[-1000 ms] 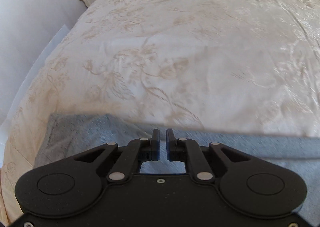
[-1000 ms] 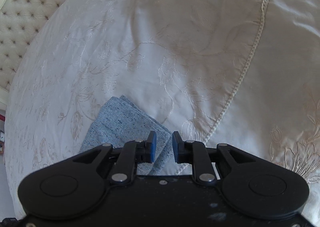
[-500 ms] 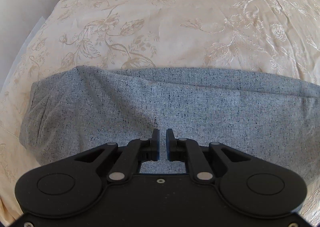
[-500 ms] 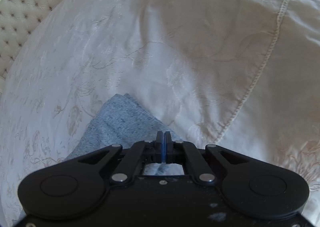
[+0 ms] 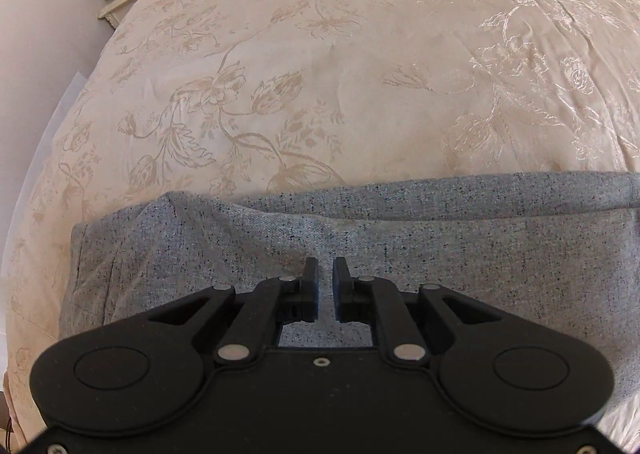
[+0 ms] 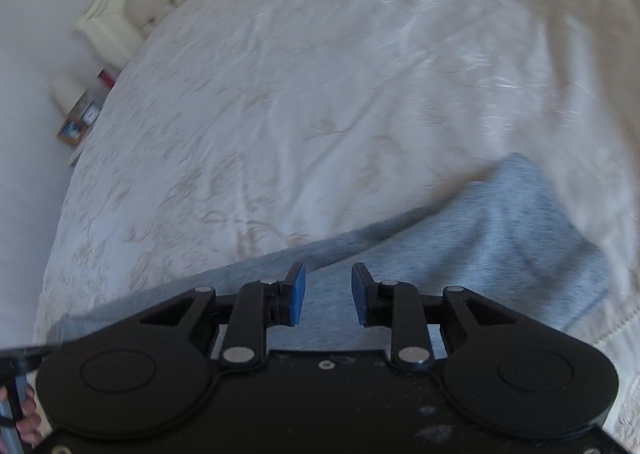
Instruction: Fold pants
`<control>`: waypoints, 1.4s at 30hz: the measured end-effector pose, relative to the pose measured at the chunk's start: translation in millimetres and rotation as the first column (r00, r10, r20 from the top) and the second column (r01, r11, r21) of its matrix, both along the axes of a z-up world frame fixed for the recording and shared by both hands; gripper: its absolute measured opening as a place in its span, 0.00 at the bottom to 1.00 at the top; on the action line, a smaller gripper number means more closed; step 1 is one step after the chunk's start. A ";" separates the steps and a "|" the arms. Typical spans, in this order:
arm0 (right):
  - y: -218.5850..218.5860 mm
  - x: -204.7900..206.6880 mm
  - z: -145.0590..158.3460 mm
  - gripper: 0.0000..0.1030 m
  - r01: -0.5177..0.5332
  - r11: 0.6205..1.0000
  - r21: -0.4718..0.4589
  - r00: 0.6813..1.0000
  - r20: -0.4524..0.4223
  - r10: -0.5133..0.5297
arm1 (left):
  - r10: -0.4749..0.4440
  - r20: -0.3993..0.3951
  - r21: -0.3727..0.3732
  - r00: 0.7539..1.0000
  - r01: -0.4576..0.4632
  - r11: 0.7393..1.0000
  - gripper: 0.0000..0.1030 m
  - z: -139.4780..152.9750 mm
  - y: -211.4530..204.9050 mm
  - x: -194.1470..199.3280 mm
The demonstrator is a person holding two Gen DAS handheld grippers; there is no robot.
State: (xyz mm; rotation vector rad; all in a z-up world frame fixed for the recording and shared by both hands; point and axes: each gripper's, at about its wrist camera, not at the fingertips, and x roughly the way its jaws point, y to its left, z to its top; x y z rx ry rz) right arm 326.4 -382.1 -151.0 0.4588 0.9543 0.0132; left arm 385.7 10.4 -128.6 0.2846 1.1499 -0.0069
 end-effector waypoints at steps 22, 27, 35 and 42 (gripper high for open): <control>181.9 96.2 -62.8 0.28 -0.738 0.606 -0.296 0.668 -0.193 0.719 | 0.243 -0.102 -0.052 0.965 -0.249 0.967 0.17 -11.0 140.1 -39.3; 179.2 90.6 -43.4 0.02 -0.674 0.663 -0.327 0.730 -0.153 0.666 | 0.237 -0.085 -0.065 0.968 -0.243 0.968 0.17 -8.8 149.2 -32.1; 181.4 106.4 -53.1 0.03 -0.574 0.707 -0.413 0.812 -0.173 0.557 | 0.218 -0.052 -0.042 0.975 -0.220 0.975 0.17 -4.0 174.7 -20.9; 174.5 84.0 -24.2 0.15 -0.380 0.846 -0.373 0.916 -0.022 0.402 | 0.201 -0.030 -0.077 0.979 -0.203 0.976 0.17 2.3 221.6 -3.2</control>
